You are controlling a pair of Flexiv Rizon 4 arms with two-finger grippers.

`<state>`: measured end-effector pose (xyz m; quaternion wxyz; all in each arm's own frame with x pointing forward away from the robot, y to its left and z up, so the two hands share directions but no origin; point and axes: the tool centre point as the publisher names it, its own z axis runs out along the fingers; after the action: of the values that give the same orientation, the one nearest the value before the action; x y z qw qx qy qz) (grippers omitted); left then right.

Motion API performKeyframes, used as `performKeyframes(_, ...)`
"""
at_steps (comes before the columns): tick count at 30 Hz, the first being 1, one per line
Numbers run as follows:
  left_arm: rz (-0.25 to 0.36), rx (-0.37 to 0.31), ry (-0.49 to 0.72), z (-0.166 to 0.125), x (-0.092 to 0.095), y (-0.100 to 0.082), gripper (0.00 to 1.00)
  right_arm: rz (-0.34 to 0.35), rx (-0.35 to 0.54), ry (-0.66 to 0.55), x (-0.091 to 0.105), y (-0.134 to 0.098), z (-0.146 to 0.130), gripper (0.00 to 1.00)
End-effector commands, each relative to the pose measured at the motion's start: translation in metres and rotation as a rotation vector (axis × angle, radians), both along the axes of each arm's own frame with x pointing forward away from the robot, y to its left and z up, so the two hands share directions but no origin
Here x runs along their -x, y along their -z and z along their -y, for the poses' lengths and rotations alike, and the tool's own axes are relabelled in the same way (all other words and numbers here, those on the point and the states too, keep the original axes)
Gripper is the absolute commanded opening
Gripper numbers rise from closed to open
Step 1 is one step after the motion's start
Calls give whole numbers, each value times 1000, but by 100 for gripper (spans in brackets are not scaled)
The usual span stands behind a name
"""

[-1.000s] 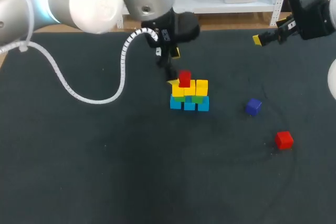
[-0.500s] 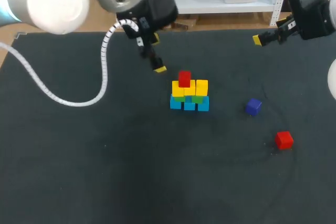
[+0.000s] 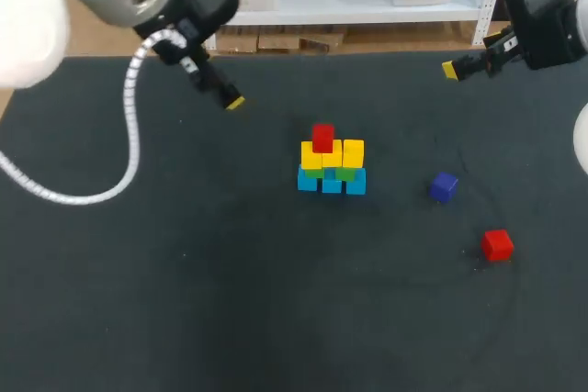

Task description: Place the blue cubes, place green cubes on the blue cubes, place the yellow cubes on the green cubes, then place the red cubes on the yellow cubes, and place purple cube on the red cubes.

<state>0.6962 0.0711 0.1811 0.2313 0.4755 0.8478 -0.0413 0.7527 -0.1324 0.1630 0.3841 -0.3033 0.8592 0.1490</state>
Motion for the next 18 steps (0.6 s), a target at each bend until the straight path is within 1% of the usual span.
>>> performKeyframes(1,78,55,-43,-23,20,-4,100,1,2,3,0,0,0,100)
performKeyframes(5,136,140,-152,-38,24,-15,100,1,2,3,0,0,0,100)
performKeyframes(6,141,147,-165,-40,25,-17,100,1,2,3,0,0,0,100)
performKeyframes(10,155,158,-218,-52,29,-21,100,1,2,3,0,0,0,100)
performKeyframes(14,187,157,-268,-62,31,-27,100,1,2,3,0,0,0,100)
performKeyframes(16,219,145,-280,-67,32,-31,100,1,2,3,0,0,0,100)
performKeyframes(18,228,132,-303,-73,32,-31,100,1,2,3,0,0,0,100)
